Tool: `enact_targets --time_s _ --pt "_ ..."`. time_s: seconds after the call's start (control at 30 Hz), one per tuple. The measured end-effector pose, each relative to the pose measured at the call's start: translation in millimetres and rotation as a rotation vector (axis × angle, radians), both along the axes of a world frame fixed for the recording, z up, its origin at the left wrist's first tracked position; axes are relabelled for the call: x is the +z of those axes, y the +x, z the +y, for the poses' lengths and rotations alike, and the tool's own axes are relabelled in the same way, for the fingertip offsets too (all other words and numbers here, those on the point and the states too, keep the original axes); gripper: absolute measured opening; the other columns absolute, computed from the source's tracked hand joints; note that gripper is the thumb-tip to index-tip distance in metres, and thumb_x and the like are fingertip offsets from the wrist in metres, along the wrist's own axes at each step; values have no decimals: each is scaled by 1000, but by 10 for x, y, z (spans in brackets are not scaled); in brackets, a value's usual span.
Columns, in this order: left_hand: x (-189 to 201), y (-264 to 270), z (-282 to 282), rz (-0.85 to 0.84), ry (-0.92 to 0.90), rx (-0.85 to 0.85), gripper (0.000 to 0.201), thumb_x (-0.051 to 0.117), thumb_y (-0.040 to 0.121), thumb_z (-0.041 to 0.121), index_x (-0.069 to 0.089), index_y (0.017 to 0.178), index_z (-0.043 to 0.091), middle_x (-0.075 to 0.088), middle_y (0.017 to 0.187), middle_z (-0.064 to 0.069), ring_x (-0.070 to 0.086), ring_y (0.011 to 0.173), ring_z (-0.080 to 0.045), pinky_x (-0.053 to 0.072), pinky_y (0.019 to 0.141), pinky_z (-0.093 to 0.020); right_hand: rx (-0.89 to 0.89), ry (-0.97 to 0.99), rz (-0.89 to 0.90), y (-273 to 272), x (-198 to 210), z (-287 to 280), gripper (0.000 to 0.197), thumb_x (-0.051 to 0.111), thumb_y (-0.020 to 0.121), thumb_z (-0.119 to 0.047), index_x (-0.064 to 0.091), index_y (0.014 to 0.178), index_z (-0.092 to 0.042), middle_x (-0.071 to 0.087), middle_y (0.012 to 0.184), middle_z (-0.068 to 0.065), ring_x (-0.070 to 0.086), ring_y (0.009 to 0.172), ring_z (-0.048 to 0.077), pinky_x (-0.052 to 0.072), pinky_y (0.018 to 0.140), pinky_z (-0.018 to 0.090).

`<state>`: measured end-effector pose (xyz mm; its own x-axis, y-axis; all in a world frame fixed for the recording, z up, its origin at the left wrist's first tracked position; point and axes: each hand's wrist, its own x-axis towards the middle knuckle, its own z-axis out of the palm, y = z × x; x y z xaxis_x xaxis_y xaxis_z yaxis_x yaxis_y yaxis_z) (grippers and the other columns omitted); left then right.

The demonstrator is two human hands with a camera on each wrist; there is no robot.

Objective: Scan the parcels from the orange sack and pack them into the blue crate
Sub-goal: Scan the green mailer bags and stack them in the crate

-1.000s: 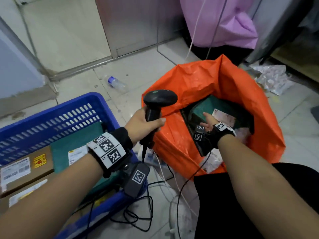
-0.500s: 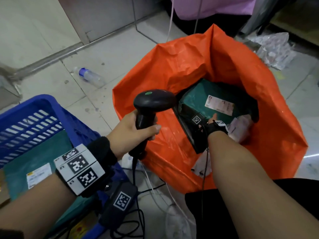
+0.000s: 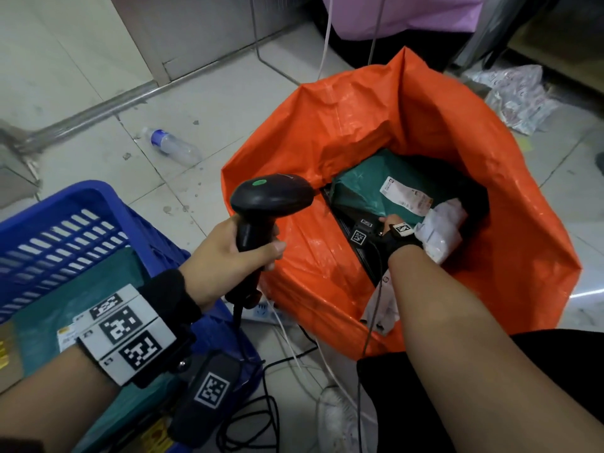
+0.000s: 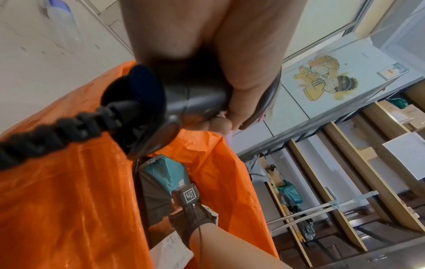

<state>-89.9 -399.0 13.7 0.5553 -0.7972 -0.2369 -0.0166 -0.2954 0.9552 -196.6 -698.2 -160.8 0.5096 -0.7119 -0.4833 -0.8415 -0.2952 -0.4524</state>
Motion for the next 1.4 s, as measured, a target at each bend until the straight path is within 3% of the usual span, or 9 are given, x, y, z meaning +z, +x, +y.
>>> enact_targets --time_s 0.13,0.33,0.53,0.63,0.77,0.9,0.97,1.1,1.4 --pt "166 33 142 -2 -45 33 12 66 88 9 57 96 6 60 66 3 59 64 -10 50 67 -24 -56 -7 -14 2 221 89 16 67 80 -26 65 85 -10 70 95 17 66 91 35 54 86 41" --pt "560 24 450 -15 -152 81 26 68 78 20 58 95 4 59 69 -3 58 63 -11 51 66 -24 78 -93 56 -155 735 105 34 70 85 -27 70 109 -3 67 116 18 63 106 35 49 95 38" --pt "1016 -48 733 -34 -271 139 22 67 79 15 56 93 2 56 67 -3 54 59 -12 48 62 -22 139 -186 48 -214 1368 262 33 60 92 -32 69 95 -1 67 104 26 64 99 38 47 81 36" --pt "1220 -126 888 -30 -323 182 16 68 83 7 55 92 3 56 71 -5 54 58 -10 49 61 -22 57 -87 -49 -117 1826 491 25 53 97 -19 65 100 3 63 119 23 58 118 34 44 76 28" --pt "1456 -261 1194 -23 -366 252 16 68 81 6 54 89 3 56 71 -7 53 58 -11 48 60 -21 -220 164 -427 50 2302 786 20 35 101 -2 55 98 -3 41 114 10 46 133 27 48 46 12" --pt "1589 -339 1650 -17 -391 340 17 67 79 10 55 88 3 57 70 -4 53 57 -11 48 59 -21 -391 468 -694 271 2720 1139 13 42 94 5 54 94 1 48 86 9 54 81 15 51 38 23" --pt "1614 -357 1912 -41 -393 388 12 67 85 4 55 89 5 58 70 -2 53 58 -11 48 59 -21 -299 488 -698 418 2943 1404 22 42 95 3 45 77 -11 39 70 5 40 61 9 52 38 24" --pt "1606 -369 2463 -48 -385 515 7 60 89 1 55 92 6 58 68 0 53 57 -11 50 59 -21 43 479 -682 738 3241 1965 28 46 94 0 44 70 -13 42 59 2 41 59 8 54 45 19" --pt "1328 -421 3597 4 -287 750 7 60 89 2 56 92 7 56 69 -3 54 56 -10 49 56 -19 545 427 -495 1538 3083 3226 26 49 89 7 47 67 -6 43 65 7 51 58 15 57 67 35"
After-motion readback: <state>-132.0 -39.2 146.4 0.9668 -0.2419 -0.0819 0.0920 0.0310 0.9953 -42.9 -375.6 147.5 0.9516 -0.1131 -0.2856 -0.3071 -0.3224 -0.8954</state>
